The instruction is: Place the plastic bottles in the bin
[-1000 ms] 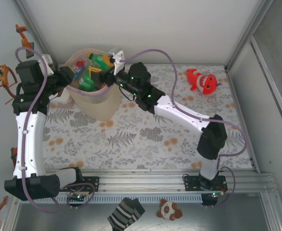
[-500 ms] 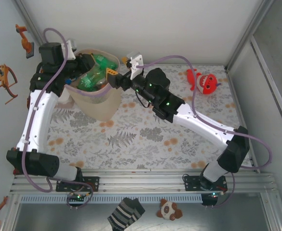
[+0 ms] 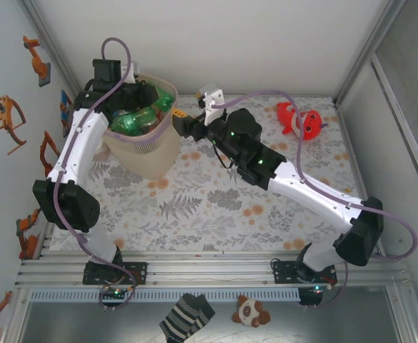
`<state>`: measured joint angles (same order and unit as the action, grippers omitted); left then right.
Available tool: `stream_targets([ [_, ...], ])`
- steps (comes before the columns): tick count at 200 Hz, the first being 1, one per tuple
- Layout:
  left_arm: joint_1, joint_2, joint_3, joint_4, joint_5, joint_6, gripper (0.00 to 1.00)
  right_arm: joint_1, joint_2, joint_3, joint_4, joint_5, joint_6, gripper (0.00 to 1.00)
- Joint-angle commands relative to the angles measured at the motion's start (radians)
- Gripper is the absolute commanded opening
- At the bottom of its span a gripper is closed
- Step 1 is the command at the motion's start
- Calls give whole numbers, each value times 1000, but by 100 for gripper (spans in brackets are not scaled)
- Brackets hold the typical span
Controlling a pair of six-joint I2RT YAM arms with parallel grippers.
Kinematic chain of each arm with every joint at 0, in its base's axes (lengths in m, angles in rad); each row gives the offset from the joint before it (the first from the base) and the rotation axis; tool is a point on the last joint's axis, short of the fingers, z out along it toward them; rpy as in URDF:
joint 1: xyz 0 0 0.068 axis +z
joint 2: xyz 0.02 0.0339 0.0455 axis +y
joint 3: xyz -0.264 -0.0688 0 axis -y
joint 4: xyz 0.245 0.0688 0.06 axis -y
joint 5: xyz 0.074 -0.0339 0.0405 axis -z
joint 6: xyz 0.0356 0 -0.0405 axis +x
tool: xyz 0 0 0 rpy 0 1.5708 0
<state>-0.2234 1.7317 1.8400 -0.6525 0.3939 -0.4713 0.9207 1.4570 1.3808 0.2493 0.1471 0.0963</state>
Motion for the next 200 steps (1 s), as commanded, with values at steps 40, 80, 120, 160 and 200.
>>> stream_targets([
  [40, -6, -62, -52, -125, -91, 94, 17, 4, -61, -42, -17, 63, -22, 77],
  [80, 5, -133, -57, -154, -191, 136, 17, 3, -65, -37, -31, 63, -23, 77],
  [120, 15, -189, -42, -171, -180, 170, 22, 4, -73, -37, -40, 66, -23, 77],
  [160, 15, -198, -16, -238, -130, 200, 21, 3, -83, -39, -52, 78, -27, 77],
  [200, -8, -176, -17, -370, -19, 270, 21, 3, -95, -47, -59, 91, -33, 77],
])
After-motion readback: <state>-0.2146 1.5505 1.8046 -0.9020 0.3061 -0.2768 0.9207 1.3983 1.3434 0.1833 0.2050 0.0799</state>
